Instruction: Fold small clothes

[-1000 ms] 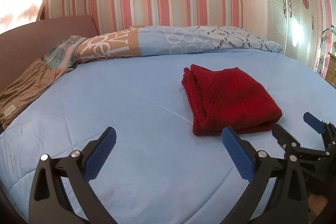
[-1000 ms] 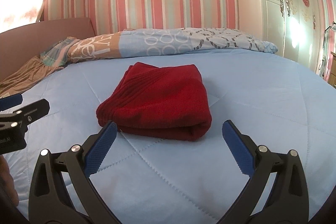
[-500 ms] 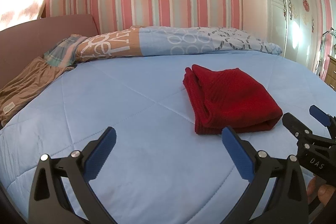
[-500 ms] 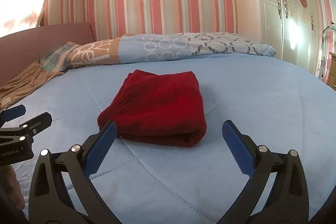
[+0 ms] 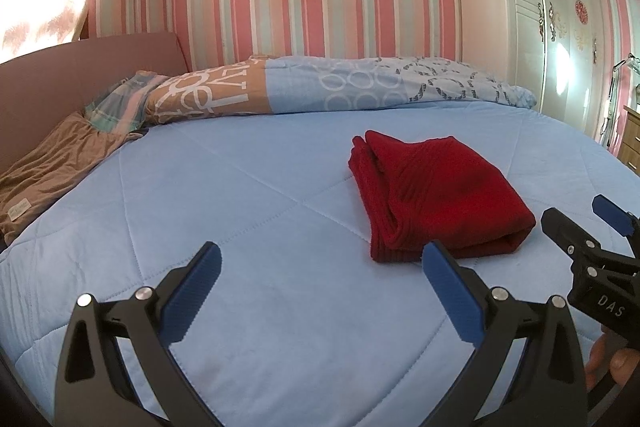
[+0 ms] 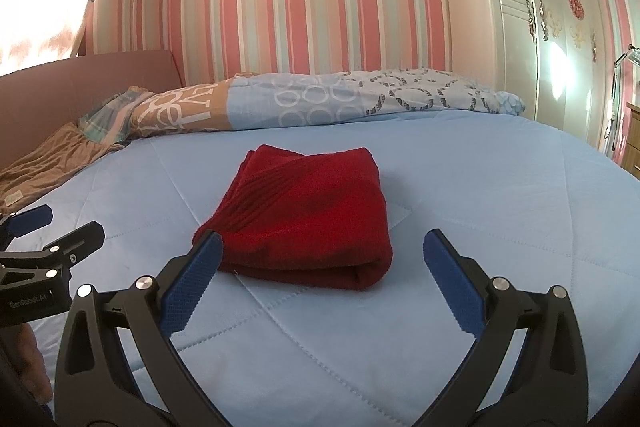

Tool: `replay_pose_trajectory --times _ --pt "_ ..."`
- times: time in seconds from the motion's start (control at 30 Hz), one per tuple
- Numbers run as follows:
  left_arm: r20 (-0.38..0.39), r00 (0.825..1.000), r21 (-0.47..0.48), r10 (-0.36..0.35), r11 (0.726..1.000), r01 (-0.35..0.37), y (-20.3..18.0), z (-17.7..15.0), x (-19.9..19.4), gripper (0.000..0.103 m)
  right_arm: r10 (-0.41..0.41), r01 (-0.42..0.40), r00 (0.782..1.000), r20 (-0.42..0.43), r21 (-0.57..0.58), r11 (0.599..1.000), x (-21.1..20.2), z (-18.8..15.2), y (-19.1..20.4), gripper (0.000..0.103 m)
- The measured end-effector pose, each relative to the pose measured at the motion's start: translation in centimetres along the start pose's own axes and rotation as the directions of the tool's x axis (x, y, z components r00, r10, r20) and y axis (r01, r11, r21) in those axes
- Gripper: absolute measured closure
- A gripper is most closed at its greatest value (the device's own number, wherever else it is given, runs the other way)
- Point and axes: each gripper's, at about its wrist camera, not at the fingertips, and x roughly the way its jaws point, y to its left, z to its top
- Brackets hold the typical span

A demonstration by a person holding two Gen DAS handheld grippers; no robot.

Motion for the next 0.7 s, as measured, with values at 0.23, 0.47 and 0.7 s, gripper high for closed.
replay_pose_trajectory --times 0.23,0.47,0.7 --pt "0.003 1.0 -0.007 0.011 1.0 -0.011 0.49 0.24 -0.04 0.002 -0.001 0.001 1.0 -0.003 0.003 1.0 0.06 0.02 -0.15 0.003" --pt "0.011 1.0 0.0 0.015 1.0 -0.015 0.51 0.47 -0.05 0.002 -0.004 0.004 1.0 -0.005 0.011 1.0 0.06 -0.11 -0.4 0.003" --pt "0.014 1.0 0.021 0.026 0.999 -0.026 0.07 0.49 0.04 0.002 -0.007 0.007 1.0 -0.011 0.002 1.0 0.09 -0.21 -0.43 0.003"
